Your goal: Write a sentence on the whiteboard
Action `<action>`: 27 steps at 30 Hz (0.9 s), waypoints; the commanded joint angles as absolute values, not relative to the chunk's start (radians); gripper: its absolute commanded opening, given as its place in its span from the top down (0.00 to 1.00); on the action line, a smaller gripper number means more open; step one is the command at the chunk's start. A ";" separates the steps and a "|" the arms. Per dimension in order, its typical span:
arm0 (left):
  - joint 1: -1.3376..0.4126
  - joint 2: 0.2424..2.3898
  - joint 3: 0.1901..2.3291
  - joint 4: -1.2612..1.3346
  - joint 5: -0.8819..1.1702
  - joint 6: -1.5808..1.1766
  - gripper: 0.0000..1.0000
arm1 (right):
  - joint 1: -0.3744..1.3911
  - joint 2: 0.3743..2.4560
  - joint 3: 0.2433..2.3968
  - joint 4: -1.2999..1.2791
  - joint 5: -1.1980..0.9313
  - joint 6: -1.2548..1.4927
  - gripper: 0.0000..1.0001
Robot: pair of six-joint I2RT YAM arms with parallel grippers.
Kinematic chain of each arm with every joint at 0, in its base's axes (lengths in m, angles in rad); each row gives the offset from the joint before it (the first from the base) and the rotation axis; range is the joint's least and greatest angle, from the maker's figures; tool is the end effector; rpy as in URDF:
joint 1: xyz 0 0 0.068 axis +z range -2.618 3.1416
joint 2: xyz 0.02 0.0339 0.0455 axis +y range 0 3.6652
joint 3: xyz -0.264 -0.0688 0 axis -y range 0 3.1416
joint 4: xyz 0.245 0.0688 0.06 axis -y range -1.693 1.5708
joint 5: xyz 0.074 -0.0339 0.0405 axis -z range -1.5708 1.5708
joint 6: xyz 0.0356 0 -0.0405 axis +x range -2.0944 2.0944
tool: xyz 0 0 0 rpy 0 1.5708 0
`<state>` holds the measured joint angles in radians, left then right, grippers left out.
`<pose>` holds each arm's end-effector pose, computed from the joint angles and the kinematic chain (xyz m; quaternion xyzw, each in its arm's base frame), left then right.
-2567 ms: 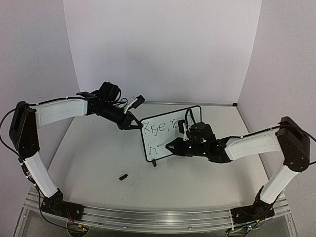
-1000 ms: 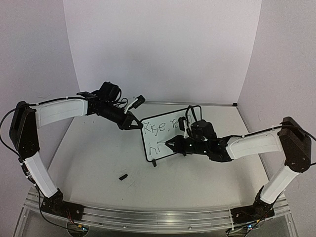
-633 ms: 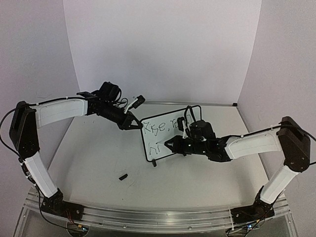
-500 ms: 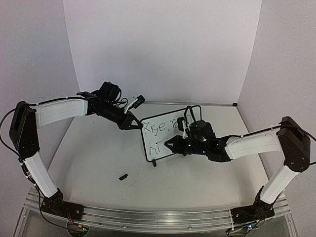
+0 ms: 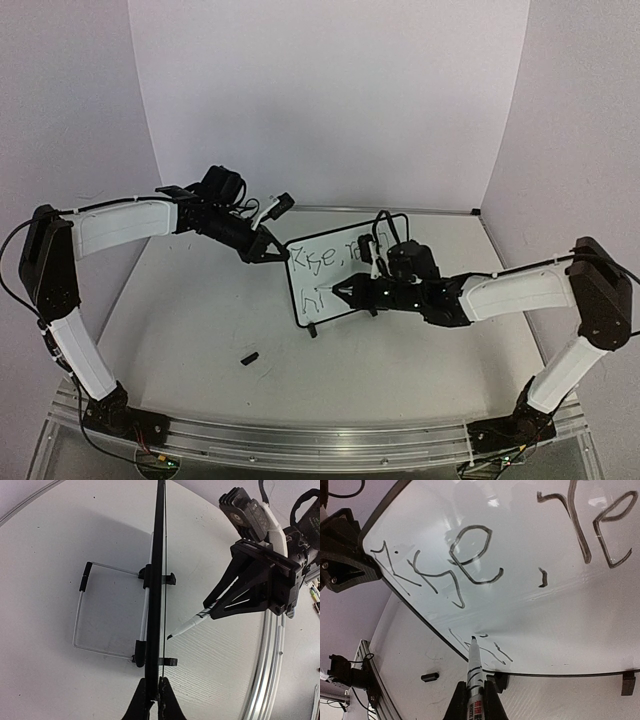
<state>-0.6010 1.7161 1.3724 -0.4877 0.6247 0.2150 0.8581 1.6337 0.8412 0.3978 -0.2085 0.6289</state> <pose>0.3004 -0.2312 0.2726 0.4540 0.7704 -0.3472 0.2825 0.2245 0.2710 0.2028 -0.1520 0.8155 0.4372 0.3475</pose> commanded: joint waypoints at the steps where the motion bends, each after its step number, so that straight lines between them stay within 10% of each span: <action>1: -0.621 1.746 1.355 -0.601 0.569 0.270 1.00 | 0.853 1.524 0.824 0.422 -0.236 0.597 1.00; 27: -0.623 1.755 1.355 -0.601 0.569 0.271 1.00 | 0.788 1.593 0.759 0.432 -0.223 0.643 1.00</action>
